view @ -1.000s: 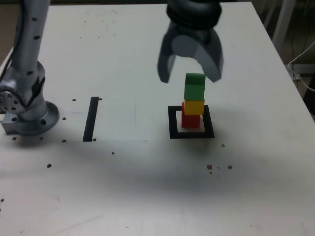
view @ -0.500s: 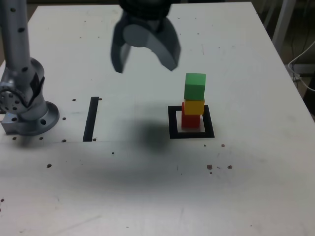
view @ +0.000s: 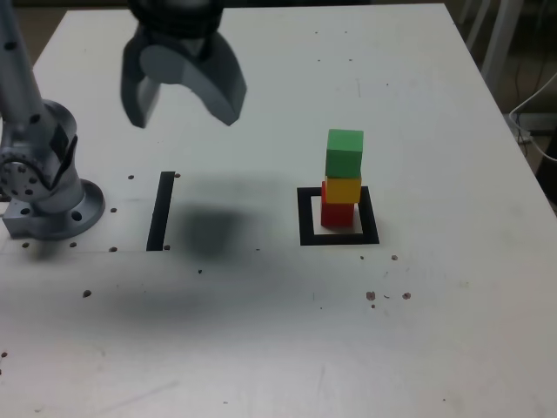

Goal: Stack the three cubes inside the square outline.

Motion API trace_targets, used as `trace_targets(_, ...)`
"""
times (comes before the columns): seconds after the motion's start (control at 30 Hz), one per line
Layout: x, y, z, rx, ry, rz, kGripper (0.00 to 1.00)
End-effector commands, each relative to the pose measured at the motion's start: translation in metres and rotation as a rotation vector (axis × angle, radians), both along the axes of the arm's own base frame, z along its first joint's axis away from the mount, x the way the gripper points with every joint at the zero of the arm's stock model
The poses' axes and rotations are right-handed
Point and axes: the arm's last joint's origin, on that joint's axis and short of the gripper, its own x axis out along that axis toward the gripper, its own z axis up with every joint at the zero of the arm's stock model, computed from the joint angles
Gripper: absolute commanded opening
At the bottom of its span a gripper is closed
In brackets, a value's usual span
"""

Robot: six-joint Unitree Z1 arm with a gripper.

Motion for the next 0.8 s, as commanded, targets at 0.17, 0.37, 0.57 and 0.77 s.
trace_targets(0.17, -0.021, 0.005, -0.017, -0.006, 0.01, 0.03, 1.0)
trace_targets(0.37, -0.033, 0.009, -0.041, -0.02, 0.016, 0.05, 1.0)
trace_targets(0.57, -0.045, 0.013, -0.062, -0.031, 0.021, 0.073, 1.0)
trace_targets(0.77, -0.053, 0.017, -0.081, -0.045, 0.018, 0.092, 1.0)
